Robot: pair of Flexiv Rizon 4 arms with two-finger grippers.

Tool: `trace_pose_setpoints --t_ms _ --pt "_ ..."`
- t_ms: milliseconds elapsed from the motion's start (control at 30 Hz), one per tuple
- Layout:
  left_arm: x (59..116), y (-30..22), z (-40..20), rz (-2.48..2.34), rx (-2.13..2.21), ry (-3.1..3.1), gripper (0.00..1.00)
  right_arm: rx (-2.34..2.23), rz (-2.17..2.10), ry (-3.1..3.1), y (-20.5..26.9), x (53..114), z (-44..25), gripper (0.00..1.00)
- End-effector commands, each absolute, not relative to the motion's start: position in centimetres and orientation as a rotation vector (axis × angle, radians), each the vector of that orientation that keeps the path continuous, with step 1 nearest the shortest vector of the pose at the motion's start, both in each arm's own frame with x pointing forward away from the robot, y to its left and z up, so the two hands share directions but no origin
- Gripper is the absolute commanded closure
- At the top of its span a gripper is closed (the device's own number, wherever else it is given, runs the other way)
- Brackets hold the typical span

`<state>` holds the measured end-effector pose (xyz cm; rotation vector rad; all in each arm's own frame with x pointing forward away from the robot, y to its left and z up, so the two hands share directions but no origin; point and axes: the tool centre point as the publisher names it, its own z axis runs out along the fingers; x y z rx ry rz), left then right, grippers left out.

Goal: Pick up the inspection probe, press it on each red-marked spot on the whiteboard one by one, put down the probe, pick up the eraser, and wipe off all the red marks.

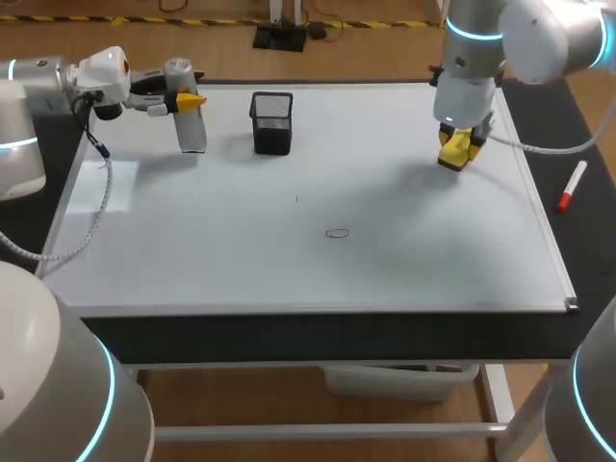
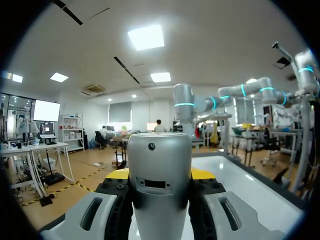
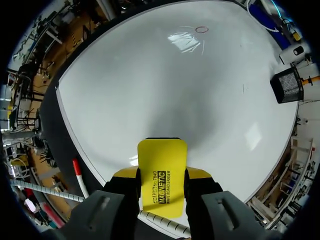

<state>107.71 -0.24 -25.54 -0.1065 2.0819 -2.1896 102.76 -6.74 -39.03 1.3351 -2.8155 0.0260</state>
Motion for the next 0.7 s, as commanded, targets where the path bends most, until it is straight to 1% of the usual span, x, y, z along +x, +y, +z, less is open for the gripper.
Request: trace_pose_setpoints --t_ms 33,567,700 --pt "107.8 -0.2 -25.4 -2.190 -0.105 2.085 1.00 1.340 0.035 -2.819 -6.8 102.4 -38.9 1.00" --pt "107.8 -0.2 -25.4 -2.190 -0.105 2.085 1.00 1.340 0.035 -2.819 -6.8 102.4 -38.9 1.00" --pt "106.4 -1.9 -24.7 -2.163 -0.058 2.126 1.00 1.340 0.035 -2.819 -6.8 102.4 -38.9 1.00"
